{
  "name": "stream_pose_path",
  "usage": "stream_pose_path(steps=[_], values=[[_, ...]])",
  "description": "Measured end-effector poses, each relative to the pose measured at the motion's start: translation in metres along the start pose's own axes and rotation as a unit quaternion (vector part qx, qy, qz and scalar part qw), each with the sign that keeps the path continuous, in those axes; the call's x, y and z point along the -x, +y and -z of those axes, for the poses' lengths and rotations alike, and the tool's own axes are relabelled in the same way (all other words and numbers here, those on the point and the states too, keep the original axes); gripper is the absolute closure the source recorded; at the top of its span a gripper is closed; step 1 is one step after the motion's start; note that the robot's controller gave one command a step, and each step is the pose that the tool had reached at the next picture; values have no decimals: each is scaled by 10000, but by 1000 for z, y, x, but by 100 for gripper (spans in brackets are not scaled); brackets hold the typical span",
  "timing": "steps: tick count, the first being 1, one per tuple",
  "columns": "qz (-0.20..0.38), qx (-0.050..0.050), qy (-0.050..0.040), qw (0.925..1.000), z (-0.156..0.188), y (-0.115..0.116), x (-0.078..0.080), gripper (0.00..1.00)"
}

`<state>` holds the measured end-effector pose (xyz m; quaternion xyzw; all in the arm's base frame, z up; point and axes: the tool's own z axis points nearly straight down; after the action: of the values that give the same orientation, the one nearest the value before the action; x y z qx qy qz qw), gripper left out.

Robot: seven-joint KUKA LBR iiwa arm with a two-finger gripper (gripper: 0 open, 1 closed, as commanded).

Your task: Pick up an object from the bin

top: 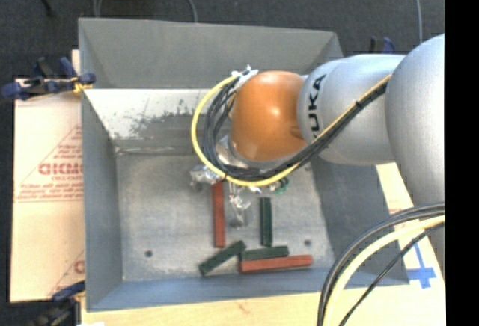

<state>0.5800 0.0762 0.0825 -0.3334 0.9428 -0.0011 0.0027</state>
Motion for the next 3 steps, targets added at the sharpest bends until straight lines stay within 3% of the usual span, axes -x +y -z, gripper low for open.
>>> stream_pose_path(steps=[1,3], values=[[959,13,-4,9954,-11,-1,9,100],[952,17,-8,9955,-10,-1,9,100]])
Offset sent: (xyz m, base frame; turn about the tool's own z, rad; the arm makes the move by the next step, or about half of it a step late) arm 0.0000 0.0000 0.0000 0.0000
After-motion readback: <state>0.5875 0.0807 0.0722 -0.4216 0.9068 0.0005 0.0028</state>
